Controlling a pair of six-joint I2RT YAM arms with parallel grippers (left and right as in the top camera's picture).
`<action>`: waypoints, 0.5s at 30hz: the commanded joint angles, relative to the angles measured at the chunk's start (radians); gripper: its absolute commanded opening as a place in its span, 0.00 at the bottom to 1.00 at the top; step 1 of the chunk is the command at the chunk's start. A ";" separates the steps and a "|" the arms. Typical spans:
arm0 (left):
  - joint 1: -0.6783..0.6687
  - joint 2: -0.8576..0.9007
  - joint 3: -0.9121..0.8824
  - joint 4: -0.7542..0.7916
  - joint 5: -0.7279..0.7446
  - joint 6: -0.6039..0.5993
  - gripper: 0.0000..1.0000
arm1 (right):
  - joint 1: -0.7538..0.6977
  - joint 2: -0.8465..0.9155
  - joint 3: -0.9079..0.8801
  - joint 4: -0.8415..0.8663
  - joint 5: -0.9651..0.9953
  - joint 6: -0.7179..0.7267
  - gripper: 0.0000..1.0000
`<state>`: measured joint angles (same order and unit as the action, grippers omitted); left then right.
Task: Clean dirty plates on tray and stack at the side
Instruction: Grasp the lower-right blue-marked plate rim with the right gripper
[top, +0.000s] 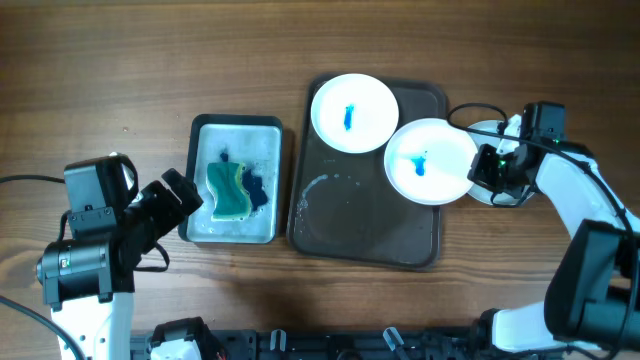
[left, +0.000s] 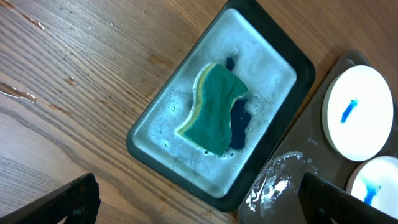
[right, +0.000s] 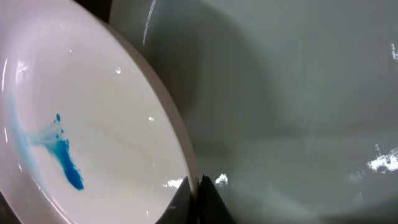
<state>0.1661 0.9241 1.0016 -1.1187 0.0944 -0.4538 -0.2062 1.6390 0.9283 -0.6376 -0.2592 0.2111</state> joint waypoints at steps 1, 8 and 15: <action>0.009 -0.006 0.019 0.002 -0.017 0.002 1.00 | 0.013 -0.147 0.033 -0.066 0.000 0.033 0.04; 0.009 -0.006 0.019 0.002 -0.017 0.002 1.00 | 0.176 -0.301 0.029 -0.181 0.000 0.026 0.04; 0.009 -0.006 0.019 0.033 -0.032 0.005 1.00 | 0.496 -0.247 -0.101 -0.098 0.140 0.312 0.04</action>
<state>0.1658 0.9241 1.0016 -1.1152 0.0925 -0.4538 0.1852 1.3464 0.9077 -0.7765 -0.2302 0.3016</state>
